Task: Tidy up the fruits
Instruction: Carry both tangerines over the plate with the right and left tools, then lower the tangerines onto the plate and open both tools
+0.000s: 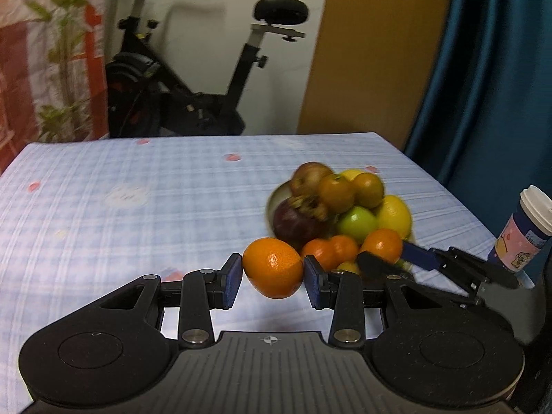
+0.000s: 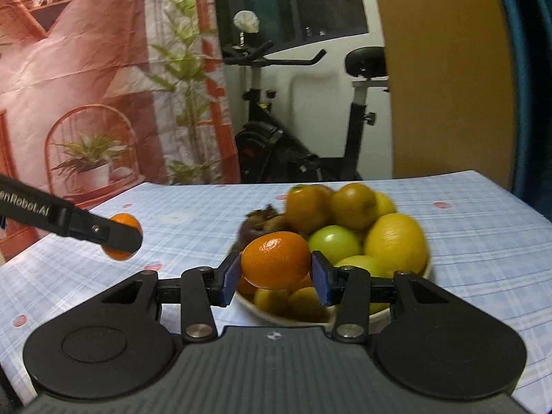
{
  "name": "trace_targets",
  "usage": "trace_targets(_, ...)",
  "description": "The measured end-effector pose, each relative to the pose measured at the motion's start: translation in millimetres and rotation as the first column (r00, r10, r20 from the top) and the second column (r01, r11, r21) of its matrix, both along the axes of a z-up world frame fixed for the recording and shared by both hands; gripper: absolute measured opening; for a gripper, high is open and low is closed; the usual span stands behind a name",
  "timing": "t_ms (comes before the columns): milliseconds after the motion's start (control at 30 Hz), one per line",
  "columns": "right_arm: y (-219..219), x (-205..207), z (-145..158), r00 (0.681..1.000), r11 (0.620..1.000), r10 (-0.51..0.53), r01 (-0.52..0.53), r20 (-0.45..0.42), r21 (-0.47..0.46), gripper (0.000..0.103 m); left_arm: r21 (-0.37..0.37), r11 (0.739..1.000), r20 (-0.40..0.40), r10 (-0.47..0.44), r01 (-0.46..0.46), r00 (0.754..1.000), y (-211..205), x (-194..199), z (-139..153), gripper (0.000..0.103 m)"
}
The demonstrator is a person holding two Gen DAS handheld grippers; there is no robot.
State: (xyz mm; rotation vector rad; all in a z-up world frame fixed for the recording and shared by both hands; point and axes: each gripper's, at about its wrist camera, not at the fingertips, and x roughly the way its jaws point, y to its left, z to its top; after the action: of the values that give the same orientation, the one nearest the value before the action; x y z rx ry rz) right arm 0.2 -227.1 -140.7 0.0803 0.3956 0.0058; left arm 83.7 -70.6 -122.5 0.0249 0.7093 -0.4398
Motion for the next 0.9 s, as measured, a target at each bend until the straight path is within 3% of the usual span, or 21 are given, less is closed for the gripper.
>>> trace_targets(367,-1,4,-1,0.999,1.000,0.005,-0.005,-0.040,-0.021,0.046,0.023,0.997,-0.028,-0.076,0.077,0.997,-57,31,-8,0.041)
trace_targets(900,0,10,-6,0.998,0.999,0.001,-0.004,-0.070,-0.042,0.046,0.025,0.996,-0.071,-0.087,0.089,0.994,-84,54,-25,0.041)
